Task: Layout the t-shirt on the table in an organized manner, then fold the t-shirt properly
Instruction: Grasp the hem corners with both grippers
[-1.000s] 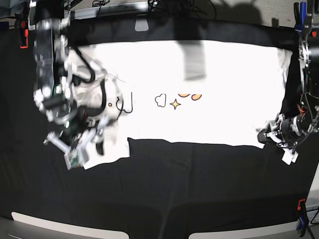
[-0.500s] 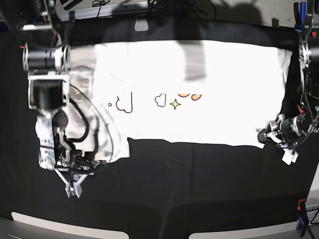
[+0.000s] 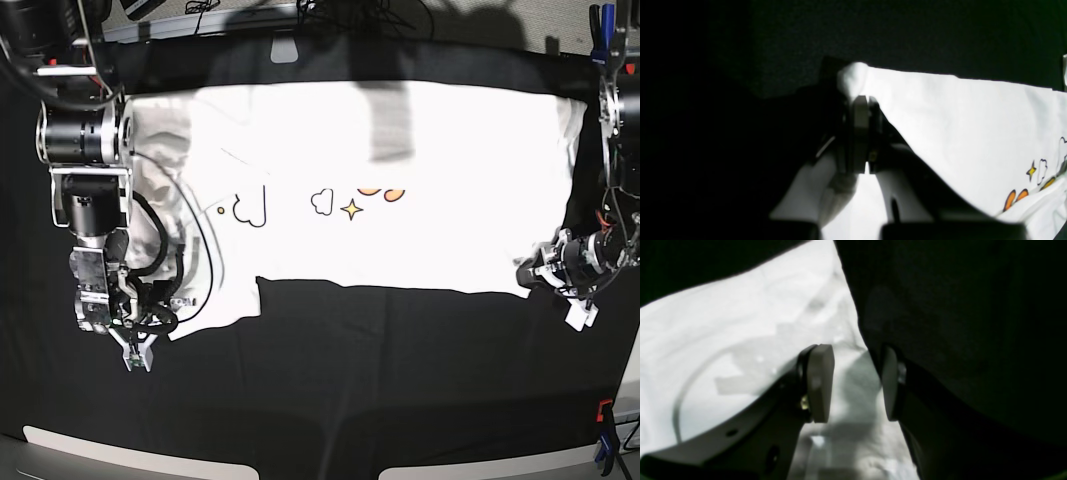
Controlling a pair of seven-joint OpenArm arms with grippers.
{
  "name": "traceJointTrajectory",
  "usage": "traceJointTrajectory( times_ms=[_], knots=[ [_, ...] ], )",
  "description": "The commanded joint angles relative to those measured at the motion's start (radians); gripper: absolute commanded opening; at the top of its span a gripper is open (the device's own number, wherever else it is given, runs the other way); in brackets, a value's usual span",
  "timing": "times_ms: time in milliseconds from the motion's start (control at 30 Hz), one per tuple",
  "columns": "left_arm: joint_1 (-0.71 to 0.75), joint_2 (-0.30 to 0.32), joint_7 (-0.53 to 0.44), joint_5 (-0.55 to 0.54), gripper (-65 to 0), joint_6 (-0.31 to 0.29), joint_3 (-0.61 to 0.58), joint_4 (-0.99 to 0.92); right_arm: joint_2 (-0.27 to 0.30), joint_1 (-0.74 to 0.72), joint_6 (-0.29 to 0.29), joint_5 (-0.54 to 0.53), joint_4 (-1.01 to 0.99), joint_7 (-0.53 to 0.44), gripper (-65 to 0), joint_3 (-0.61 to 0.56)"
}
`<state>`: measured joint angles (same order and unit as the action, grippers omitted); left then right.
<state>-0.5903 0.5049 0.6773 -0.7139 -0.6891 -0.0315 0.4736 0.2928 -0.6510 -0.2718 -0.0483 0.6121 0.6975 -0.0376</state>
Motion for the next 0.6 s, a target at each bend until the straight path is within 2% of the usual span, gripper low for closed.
traceJointTrajectory(
  times_ms=[0, 67, 133, 233, 467, 567],
  knots=[
    [-0.027, 0.016, -0.016, -0.013, -65.0, -0.009, 0.005, 0.012, -0.010, -0.009, -0.048, -0.007, 0.009, -0.001, -44.0, 0.000],
    [-0.027, 0.016, -0.016, -0.013, -65.0, -0.009, 0.005, 0.012, -0.023, 0.006, -0.084, -0.007, 0.009, -0.001, -50.0, 0.000],
    [-0.027, 0.016, -0.016, -0.013, -65.0, -0.009, 0.005, 0.012, -0.033, 0.009, -0.087, -0.008, 0.010, -0.001, -53.9, 0.000],
    [-0.027, 0.016, -0.016, -0.013, -65.0, -0.009, 0.005, 0.012, -0.035, -0.001, -0.087, -0.014, 0.010, -0.001, -65.0, 0.000],
    [-0.028, 0.016, -0.016, -0.013, -65.0, -0.009, 0.005, 0.012, -0.026, -0.055, -0.089, -0.011, 0.010, 0.022, -65.0, 0.000],
    [-0.027, 0.016, -0.016, -0.013, -65.0, -0.009, 0.005, 0.012, -0.027, -0.086, -0.117, -0.011, 0.010, 0.038, -65.0, 0.000]
  ],
)
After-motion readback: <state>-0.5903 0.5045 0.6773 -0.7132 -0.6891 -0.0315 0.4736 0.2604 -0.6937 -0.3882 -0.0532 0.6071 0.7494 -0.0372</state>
